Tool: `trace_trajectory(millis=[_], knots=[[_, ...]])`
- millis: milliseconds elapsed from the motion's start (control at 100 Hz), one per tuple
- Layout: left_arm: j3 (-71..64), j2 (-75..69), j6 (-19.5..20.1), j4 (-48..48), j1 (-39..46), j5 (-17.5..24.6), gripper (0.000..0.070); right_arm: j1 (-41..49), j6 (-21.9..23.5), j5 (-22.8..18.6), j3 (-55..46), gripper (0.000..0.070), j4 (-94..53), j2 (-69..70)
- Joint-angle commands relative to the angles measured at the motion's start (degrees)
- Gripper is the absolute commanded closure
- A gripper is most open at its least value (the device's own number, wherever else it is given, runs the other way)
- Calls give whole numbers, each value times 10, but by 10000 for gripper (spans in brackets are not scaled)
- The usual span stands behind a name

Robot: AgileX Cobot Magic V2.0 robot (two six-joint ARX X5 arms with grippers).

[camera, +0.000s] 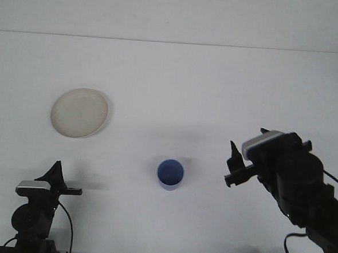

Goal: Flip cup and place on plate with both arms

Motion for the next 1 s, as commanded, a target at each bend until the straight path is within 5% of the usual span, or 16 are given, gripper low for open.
trace_trajectory(millis=[0, 180, 360, 990], knots=[[-11, -1, 7, 6, 0, -1, 686, 6, 36, 21, -91, 193, 47, -65], [-11, -1, 7, 6, 0, -1, 687, 6, 53, 47, -321, 194, 177, -251], [-11, -1, 7, 6, 0, -1, 687, 6, 48, 47, -448, 194, 212, -376], [-11, -1, 7, 6, 0, -1, 687, 6, 34, 40, -472, 194, 226, -435]])
